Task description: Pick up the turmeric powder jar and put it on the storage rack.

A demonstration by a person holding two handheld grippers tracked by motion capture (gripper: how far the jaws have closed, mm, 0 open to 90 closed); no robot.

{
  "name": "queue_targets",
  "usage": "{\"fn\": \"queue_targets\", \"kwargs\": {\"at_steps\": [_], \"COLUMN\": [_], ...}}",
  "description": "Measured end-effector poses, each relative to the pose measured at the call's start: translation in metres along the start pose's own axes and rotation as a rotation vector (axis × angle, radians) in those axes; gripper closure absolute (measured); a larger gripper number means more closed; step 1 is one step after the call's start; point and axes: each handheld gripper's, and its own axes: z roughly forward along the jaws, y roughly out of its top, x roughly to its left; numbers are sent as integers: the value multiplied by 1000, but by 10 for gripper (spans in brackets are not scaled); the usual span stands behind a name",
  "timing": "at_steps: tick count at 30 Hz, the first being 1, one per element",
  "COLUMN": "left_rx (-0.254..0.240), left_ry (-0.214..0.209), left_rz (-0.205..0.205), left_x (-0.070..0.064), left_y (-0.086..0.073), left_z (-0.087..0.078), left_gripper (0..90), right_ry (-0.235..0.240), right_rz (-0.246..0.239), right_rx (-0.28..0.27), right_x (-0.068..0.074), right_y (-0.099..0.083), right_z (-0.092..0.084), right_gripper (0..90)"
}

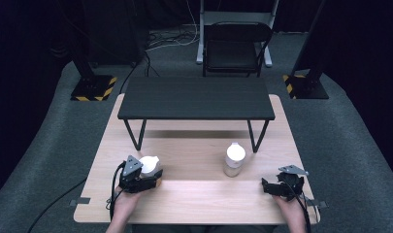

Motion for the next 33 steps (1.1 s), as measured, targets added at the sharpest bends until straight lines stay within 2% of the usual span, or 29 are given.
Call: {"fn": "queue_targets", "kwargs": {"at_steps": [5,8,15,24,33], "left_rx": [4,3,-4,-23,-30], "left_ry": [-3,-1,-11,-28,-24], "left_rz": [-2,-23,-35,-23,-17], "left_x": [1,3,4,4,4], "left_y": [1,2,4,18,29], "left_z": [0,-1,-2,-11,-18], "left_gripper": [289,291,293,295,296], "right_ry": [0,0,0,2,4], "right_rz": [0,1,0,-2,-3], "right_rx": [0,0,0,0,0], "right_x": [0,0,0,0,0], "right_y": [0,0,0,0,0], "right_z": [0,0,0,0,0], "right_gripper": [15,15,15,15,15]}}
